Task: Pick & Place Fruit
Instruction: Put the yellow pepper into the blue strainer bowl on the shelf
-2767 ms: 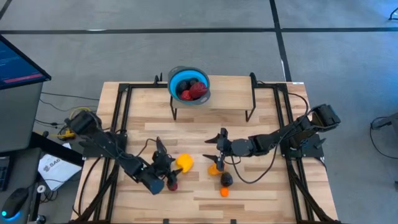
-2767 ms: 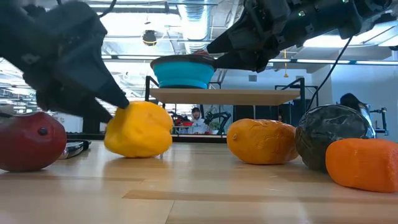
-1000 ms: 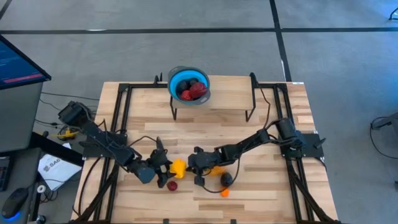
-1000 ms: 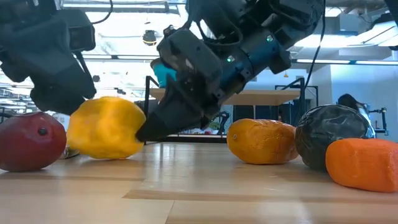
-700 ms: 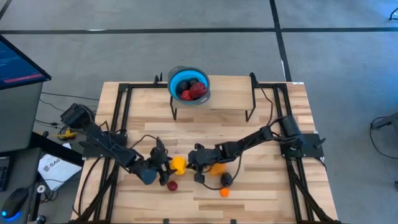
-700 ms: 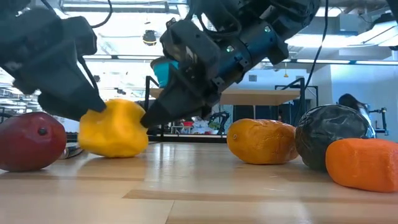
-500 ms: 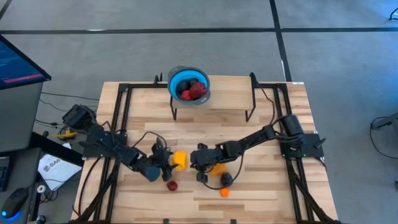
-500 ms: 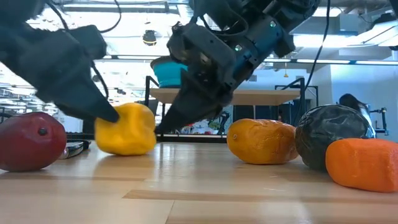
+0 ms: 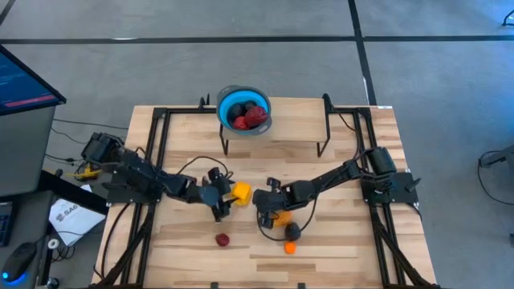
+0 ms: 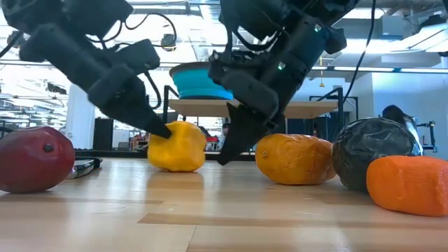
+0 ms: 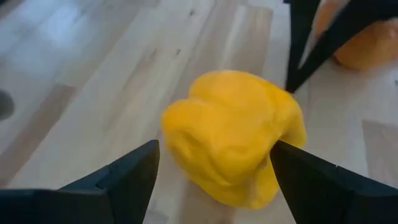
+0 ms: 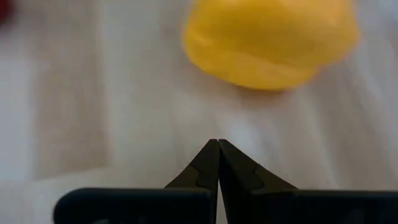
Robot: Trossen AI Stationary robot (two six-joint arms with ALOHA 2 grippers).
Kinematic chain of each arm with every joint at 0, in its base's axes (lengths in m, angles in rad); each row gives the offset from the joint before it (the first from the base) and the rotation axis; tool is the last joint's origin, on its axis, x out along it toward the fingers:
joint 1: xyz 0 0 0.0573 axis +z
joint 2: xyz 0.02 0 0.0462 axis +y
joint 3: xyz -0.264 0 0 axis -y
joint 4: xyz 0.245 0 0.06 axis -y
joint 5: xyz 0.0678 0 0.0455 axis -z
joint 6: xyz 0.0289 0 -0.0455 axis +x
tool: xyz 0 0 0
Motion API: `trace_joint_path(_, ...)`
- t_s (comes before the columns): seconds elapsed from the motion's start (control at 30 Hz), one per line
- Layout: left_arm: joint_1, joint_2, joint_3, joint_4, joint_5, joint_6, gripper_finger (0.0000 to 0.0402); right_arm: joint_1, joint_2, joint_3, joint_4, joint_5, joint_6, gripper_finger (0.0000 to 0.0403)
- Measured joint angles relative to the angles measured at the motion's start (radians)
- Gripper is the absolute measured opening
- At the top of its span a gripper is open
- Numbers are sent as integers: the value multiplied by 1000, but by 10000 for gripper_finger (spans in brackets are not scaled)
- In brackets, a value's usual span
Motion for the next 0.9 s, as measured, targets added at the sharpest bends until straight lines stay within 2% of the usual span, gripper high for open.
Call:
trace_joint_path(0.2, -3, -84, 0, -51, 67, 29, 298, -6, 2, -1, -15, 36, 6, 1)
trace_joint_path(0.33, -19, -135, 1, -127, 150, -86, 298, -34, 2, -1, -11, 99, 7, 0)
trace_joint_path(0.4, -31, -131, -2, -137, 147, -145, 298, -61, 1, -1, 7, 124, 6, 0)
trace_joint_path(0.63, -47, -64, -28, -118, -27, -258, 298, -178, 4, -1, 73, 129, -59, 0)
trace_joint_path(0.77, -46, -41, -31, -104, -122, -283, 298, -198, 4, -1, 127, 29, -132, 0)
trace_joint_path(0.9, -45, -41, -30, -94, -161, -284, 298, -181, 4, 0, 118, -48, -149, 0)
